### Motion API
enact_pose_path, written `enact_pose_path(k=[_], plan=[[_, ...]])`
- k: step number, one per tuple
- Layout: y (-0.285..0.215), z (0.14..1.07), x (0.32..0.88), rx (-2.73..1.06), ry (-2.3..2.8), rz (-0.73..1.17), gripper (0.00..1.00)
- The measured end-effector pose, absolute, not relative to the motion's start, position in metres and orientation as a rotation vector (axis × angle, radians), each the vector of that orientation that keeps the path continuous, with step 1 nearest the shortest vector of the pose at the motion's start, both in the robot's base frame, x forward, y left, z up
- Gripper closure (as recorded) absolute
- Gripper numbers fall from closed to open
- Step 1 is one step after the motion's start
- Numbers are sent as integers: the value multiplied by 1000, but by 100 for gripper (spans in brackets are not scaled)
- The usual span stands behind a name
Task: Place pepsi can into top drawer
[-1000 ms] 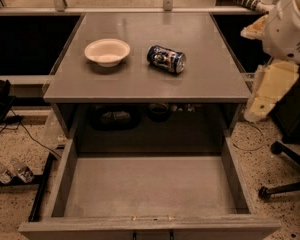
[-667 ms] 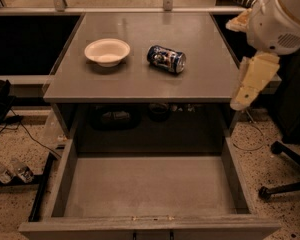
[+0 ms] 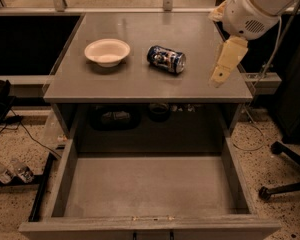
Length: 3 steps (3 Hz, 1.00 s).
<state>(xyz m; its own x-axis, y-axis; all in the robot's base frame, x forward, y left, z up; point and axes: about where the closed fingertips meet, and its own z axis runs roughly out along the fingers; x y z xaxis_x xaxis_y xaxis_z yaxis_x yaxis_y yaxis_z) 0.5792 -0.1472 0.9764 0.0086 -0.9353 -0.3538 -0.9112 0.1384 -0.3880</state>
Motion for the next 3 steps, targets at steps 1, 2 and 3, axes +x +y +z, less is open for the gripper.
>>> enact_pose_path(k=[1, 2, 3], plan=[[-141, 974, 596, -1729, 1867, -36, 0], [-132, 963, 635, -1655, 1820, 56, 0], [-123, 947, 664, -1596, 1778, 163, 0]])
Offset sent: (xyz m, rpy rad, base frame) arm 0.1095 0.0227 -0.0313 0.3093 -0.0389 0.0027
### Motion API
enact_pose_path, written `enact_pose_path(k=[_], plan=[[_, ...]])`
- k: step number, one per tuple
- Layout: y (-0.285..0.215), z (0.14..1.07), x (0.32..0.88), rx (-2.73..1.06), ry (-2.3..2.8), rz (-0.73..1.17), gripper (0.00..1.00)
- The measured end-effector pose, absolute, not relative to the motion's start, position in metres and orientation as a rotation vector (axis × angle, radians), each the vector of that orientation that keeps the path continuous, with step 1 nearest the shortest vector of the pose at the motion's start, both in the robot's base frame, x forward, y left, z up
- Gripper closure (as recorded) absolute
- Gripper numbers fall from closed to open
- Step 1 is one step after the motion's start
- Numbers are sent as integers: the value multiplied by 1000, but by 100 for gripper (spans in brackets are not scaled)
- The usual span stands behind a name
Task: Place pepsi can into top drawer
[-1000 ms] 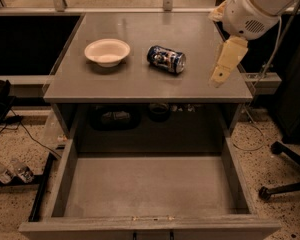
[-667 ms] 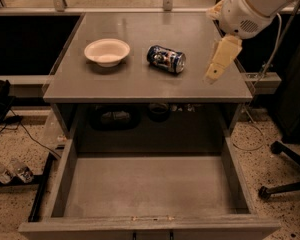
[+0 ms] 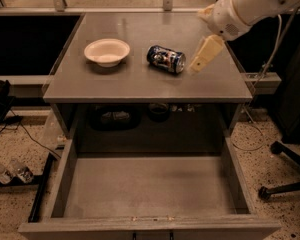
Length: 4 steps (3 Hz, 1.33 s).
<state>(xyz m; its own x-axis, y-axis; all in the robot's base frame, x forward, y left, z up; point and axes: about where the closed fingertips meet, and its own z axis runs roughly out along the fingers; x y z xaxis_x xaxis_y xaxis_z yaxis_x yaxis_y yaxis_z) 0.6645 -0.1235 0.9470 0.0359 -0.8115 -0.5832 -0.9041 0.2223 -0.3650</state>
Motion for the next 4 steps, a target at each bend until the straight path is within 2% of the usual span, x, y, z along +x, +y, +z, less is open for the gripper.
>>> enact_pose_path(k=[2, 4], plan=[[-117, 908, 687, -1480, 1779, 325, 0], [-103, 883, 716, -1450, 1824, 353, 0]])
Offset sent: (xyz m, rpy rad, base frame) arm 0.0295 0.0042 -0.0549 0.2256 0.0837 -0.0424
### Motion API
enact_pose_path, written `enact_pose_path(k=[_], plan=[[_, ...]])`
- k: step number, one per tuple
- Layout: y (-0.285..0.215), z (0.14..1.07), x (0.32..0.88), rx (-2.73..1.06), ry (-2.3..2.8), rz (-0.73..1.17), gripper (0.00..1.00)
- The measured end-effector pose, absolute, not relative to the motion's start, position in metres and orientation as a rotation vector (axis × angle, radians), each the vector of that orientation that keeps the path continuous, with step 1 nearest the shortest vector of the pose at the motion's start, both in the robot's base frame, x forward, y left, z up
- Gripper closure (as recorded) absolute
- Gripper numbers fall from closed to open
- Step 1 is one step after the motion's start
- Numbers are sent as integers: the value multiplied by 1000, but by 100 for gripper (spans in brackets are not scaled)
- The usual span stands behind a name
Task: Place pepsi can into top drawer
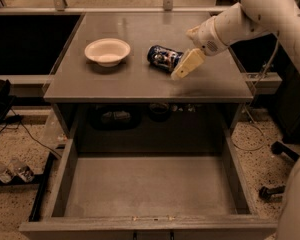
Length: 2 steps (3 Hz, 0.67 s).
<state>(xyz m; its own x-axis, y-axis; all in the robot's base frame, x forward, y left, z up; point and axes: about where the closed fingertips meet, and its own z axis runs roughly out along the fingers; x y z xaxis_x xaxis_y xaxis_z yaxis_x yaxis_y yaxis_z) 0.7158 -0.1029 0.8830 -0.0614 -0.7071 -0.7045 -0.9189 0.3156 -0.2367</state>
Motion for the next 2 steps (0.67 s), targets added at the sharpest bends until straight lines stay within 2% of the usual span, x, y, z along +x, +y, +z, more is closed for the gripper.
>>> enact_pose_path(k=[2], plan=[[-89, 865, 743, -1422, 1877, 370, 0]])
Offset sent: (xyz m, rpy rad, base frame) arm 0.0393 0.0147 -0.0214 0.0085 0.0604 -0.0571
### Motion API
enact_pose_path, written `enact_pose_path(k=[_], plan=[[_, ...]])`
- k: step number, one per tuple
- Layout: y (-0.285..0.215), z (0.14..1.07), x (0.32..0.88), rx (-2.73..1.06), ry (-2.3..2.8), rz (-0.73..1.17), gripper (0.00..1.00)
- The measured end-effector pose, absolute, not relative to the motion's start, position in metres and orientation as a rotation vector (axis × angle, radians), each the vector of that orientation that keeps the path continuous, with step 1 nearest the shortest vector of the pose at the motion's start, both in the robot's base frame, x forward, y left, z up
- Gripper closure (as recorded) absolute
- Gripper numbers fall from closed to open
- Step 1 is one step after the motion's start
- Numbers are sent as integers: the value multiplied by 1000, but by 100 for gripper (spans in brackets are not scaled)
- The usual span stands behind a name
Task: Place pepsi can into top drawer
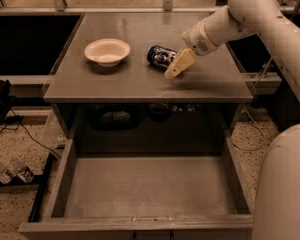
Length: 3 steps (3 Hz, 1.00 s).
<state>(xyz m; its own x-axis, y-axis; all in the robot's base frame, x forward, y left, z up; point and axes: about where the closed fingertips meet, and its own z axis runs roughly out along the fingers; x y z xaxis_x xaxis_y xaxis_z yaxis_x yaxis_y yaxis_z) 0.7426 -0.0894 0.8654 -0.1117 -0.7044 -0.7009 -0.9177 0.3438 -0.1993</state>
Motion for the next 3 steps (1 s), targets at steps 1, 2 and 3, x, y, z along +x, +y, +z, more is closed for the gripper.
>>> enact_pose_path(k=[1, 2, 3], plan=[[-89, 865, 743, -1422, 1877, 370, 19], [-89, 865, 743, -1422, 1877, 370, 43], [-89, 865, 743, -1422, 1877, 370, 66]])
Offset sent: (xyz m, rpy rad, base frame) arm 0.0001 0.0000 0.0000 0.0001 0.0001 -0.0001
